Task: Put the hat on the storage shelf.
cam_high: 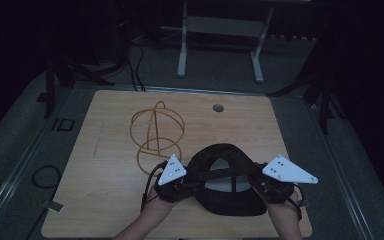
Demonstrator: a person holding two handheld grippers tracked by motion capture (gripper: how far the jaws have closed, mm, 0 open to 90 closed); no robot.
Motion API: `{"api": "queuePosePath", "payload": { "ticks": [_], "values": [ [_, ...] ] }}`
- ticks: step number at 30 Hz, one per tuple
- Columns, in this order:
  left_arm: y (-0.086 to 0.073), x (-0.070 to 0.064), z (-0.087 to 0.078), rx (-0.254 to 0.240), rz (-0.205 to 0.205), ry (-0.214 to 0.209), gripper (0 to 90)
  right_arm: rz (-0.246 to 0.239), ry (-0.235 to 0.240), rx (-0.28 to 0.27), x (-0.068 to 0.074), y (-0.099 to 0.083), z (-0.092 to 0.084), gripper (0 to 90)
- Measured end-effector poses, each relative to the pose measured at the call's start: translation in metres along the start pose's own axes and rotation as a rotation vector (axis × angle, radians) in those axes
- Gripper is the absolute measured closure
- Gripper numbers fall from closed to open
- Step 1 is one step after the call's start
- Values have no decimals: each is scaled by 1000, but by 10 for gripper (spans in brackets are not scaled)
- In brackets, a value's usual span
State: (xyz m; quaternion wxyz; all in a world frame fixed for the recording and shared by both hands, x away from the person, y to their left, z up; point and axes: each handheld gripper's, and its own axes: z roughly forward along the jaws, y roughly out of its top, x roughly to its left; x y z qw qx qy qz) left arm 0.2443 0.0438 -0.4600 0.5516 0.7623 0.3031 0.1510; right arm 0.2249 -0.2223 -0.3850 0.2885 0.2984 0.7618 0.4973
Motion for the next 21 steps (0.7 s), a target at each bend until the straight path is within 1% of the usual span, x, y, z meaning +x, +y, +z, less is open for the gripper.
{"api": "queuePosePath", "payload": {
  "ticks": [1,2,3,4,5,6,7,8,11,12,15,16,17,18,19,20,21],
  "values": [
    [0,0,0,0,0,0,630,0,0,0,0,0,0,891],
    [1,0,2,4,2,15,691,2,2,3,1,-2,0,891],
    [1,0,2,4,2,15,736,2,2,3,1,-2,0,891],
    [1,1,2,0,-10,37,833,9,4,5,1,-5,0,891],
    [1,1,2,0,-10,37,862,9,4,5,1,-5,0,891],
    [2,1,2,-5,-14,46,881,11,3,12,2,-7,0,891],
    [2,1,2,-6,-12,54,881,11,3,12,2,-7,0,891],
    [3,1,2,-5,2,81,887,15,12,18,3,-10,-1,891],
    [4,2,1,-13,3,82,891,17,16,18,4,-12,-1,890],
    [6,2,0,-9,10,81,893,20,28,20,5,-15,-1,889],
    [9,2,0,-7,11,75,894,27,34,20,4,-16,-2,887],
    [12,2,-1,-6,21,75,894,28,43,18,3,-17,-2,885],
    [14,2,-1,-7,23,69,895,40,45,9,2,-19,-3,872],
    [16,1,-1,-4,26,68,895,40,45,9,2,-19,-3,872],
    [17,1,-2,-6,27,67,895,42,50,6,1,-19,-5,845],
    [20,1,-2,-15,23,52,895,52,57,-7,1,-20,-8,785],
    [20,1,-2,-15,23,52,896,52,57,-7,1,-20,-8,785]
  ]
}}
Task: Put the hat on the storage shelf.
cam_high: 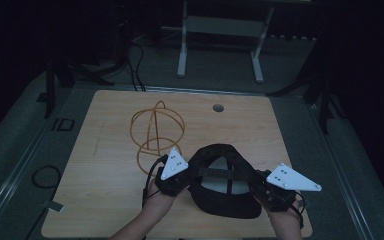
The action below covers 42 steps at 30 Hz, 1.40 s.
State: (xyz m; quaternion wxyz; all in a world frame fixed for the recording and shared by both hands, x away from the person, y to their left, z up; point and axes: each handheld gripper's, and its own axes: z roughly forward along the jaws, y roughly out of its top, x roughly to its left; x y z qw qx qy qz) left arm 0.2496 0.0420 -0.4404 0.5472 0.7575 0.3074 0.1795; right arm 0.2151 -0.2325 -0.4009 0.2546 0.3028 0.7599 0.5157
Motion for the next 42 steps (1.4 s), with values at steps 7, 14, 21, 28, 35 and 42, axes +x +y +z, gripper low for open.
{"api": "queuePosePath", "payload": {
  "ticks": [7,14,21,28,35,42],
  "values": [
    [13,-5,-5,-35,24,-32,896,-12,50,3,0,-8,-12,513],
    [26,-10,-8,-61,62,-35,896,-9,89,35,-2,-18,-21,404],
    [35,-15,-11,-80,119,-29,896,-21,165,48,-1,-29,-36,305],
    [36,-11,-16,-99,133,-43,896,-33,216,42,-2,-36,-53,288],
    [33,4,-25,-167,190,-151,895,-41,228,-31,-16,-32,-81,331],
    [30,15,-28,-192,257,-320,894,-113,210,-24,-23,-17,-71,379]
  ]
}}
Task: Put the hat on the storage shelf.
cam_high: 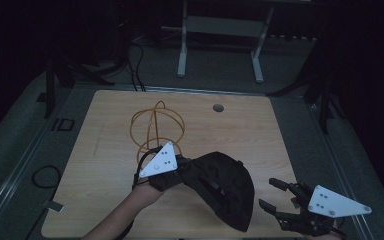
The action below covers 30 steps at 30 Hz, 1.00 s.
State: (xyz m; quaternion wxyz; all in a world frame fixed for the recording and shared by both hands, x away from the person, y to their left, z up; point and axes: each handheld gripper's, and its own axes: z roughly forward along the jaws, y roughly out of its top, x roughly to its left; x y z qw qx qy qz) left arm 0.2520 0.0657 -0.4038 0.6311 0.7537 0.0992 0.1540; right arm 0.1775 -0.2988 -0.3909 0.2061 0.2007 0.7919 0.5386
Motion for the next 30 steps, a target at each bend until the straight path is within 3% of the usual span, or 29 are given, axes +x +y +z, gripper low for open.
{"api": "queuePosePath", "payload": {
  "ticks": [1,4,5,6,7,9,11,17,24,25,28,29,30],
  "values": [
    [-1,1,-1,-11,18,-49,894,-14,24,-10,-2,6,6,386],
    [-2,1,-2,-14,31,-70,894,-36,48,-15,-2,13,11,402],
    [-4,2,-3,-28,49,-94,894,-67,75,-16,0,20,17,410],
    [-4,2,-3,-28,49,-94,894,-67,75,-16,0,20,17,410],
    [-5,5,-3,-27,54,-118,894,-108,107,-11,2,28,24,421],
    [-7,6,-3,-31,56,-137,894,-117,119,-7,2,30,26,443],
    [-8,8,-2,-31,57,-173,894,-160,166,1,0,37,36,467],
    [-7,7,1,-36,43,-191,894,-219,238,37,0,44,52,471],
    [-7,6,5,-28,28,-180,894,-238,255,54,2,40,59,526],
    [-7,6,6,-21,25,-167,893,-241,256,51,4,38,60,610],
    [-8,6,9,-9,18,-162,894,-257,255,56,5,37,62,656],
    [-8,6,10,-7,8,-164,893,-263,255,73,6,36,64,765],
    [-8,6,10,-7,8,-164,893,-263,255,73,6,36,64,765]
  ]
}}
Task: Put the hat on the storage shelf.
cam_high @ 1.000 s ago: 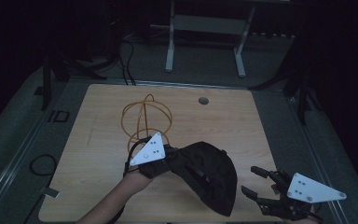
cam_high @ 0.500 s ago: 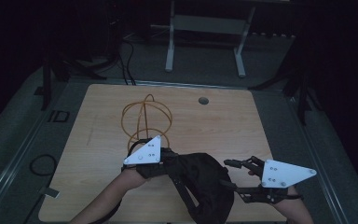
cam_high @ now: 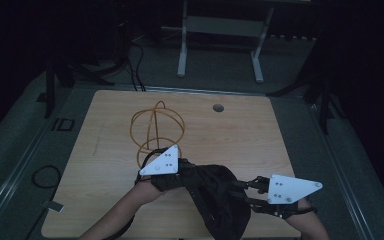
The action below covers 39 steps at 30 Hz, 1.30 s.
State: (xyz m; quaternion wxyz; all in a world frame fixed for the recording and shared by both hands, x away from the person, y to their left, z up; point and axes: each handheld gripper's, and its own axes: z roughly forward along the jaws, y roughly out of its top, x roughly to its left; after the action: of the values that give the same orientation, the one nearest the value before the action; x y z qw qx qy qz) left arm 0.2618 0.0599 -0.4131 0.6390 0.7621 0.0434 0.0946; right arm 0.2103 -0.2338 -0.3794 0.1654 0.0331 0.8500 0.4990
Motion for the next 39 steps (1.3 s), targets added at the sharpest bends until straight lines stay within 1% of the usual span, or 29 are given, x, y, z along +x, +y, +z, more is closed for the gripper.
{"api": "queuePosePath", "payload": {
  "ticks": [1,2,3,6,7,10,11,14,15,16,17,18,19,20,21,22,23,24,25,27,28,31,32,33,34,35,36,37,39],
  "values": [
    [0,1,1,4,-2,7,893,4,4,18,0,-1,3,838],
    [0,1,1,4,-2,7,893,4,4,18,0,-1,3,838],
    [0,2,1,11,-12,16,893,10,-7,23,-1,-2,3,872],
    [-1,3,1,15,-18,28,892,11,-17,20,-1,-2,3,878],
    [-1,4,1,19,-24,36,892,32,-24,1,-2,-2,0,880],
    [0,5,1,25,-31,42,891,50,-31,-19,-4,-3,-3,881],
    [0,5,1,27,-32,49,889,69,-29,-43,-6,-3,-5,882],
    [3,3,2,42,-25,68,885,82,-32,-53,-7,-3,-7,882],
    [5,2,2,51,-23,79,873,95,-28,-70,-8,-4,-9,882],
    [5,2,2,51,-23,79,836,95,-28,-70,-8,-4,-9,882],
    [6,2,1,50,-31,93,836,97,-37,-71,-8,-4,-11,883],
    [6,3,0,54,-30,92,801,107,-39,-81,-9,-5,-13,883],
    [8,2,-2,64,-26,113,744,115,-44,-96,-10,-5,-17,883],
    [8,2,-2,64,-26,113,696,115,-44,-96,-10,-5,-17,883],
    [9,2,-4,81,-27,138,658,125,-62,-105,-11,-6,-21,883],
    [9,2,-4,81,-27,138,643,125,-62,-105,-11,-6,-21,883],
    [10,2,-5,98,-28,162,603,140,-90,-109,-13,-6,-25,882],
    [10,2,-5,98,-28,162,573,140,-90,-109,-13,-6,-25,882],
    [10,1,-6,109,-29,169,573,142,-105,-110,-14,-6,-27,882],
    [10,1,-8,119,-26,180,547,149,-110,-121,-16,-6,-29,882],
    [10,0,-11,135,-30,198,516,159,-150,-117,-19,-7,-34,882],
    [10,-1,-14,140,-43,211,452,178,-174,-122,-21,-7,-37,882],
    [8,-1,-18,147,-54,224,427,188,-201,-129,-24,-8,-40,882],
    [8,-1,-18,147,-54,224,423,188,-201,-129,-24,-8,-40,882],
    [5,-2,-22,156,-61,235,419,196,-229,-134,-26,-9,-44,882],
    [5,-2,-22,156,-61,235,408,196,-229,-134,-26,-9,-44,882],
    [2,-3,-27,164,-71,240,407,212,-263,-141,-29,-9,-47,882],
    [2,-3,-27,164,-71,240,391,212,-263,-141,-29,-9,-47,882],
    [-3,-5,-32,169,-82,247,376,221,-303,-137,-33,-8,-49,882]
  ]
}}
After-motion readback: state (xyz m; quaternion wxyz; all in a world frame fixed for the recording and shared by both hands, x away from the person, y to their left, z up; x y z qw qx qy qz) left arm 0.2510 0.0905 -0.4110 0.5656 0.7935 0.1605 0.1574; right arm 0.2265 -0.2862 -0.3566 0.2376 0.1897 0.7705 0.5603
